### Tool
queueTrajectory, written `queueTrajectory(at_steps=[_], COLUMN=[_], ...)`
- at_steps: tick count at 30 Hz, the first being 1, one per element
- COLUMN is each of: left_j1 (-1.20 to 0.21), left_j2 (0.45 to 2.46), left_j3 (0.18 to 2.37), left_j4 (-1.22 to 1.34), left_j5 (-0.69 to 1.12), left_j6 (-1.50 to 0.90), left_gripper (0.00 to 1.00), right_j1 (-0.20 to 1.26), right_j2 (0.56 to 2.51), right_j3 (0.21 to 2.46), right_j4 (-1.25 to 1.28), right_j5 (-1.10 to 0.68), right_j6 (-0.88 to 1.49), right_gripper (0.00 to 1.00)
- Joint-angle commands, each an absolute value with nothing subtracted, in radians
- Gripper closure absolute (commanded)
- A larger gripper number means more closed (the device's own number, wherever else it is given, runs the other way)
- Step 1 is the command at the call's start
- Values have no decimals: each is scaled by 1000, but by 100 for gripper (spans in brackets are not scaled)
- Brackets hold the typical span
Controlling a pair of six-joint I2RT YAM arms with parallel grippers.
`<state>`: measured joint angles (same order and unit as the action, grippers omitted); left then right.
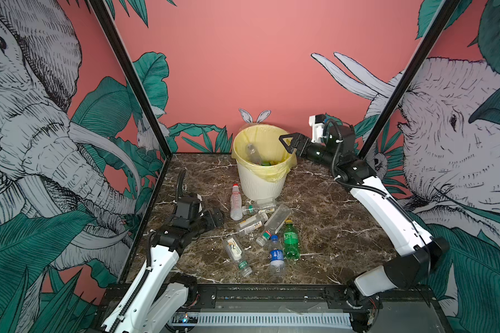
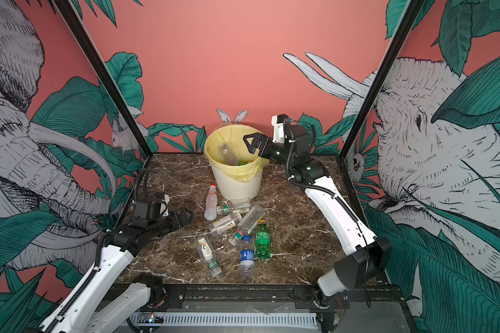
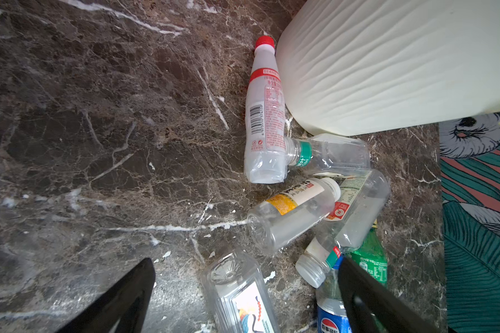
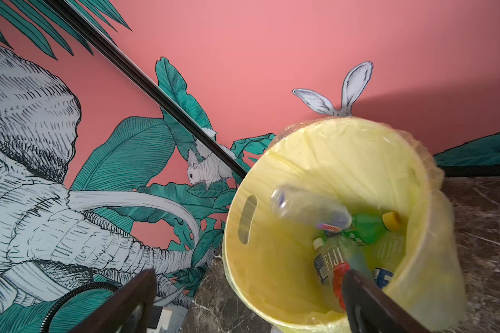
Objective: Throw the plastic bottles in the bin
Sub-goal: Throw the plastic bottle into the trash bin.
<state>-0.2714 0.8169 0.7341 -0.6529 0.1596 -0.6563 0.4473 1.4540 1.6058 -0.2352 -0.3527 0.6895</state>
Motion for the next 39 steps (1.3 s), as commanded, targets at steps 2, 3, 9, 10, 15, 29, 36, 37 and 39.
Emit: queueTrajectory(at_steps=[2,3,9,10,15,29,36,37,39], left_j1=[-263,-264,-264,-264,-263,-265,-271,-273,-282], left_j2=[799,796,772,770,763,736,664,656,647], left_j3=[729,726,697,691,675,640,599,588,571], left_j4=[-683,-685,-698,-699,-714,-755,-802,-801,-800], left_j5=[158,155,152,156,171,199,184,187,190], left_j6=[-679,-683,-717,-722,-751,-826,-886,-899,-919], left_gripper=[1,1,1,0,1,1,1,1,1], right_j1=[420,414,374,366,351,346,347,347,347], right_j2=[1333,1313,1206,1196,1162,1097,1094,1095,1092], right_j3=[1493,1458,1227,1195,1093,917,865,860,852], right_j4=[-277,-283,-302,-301,-315,-338,-335,-333,-331], right_j5=[-314,-313,-297,-298,-297,-257,-253,-256,-256], right_j6=[639,640,634,635,637,647,664,668,672], right_gripper=[1,1,1,1,1,1,1,1,1])
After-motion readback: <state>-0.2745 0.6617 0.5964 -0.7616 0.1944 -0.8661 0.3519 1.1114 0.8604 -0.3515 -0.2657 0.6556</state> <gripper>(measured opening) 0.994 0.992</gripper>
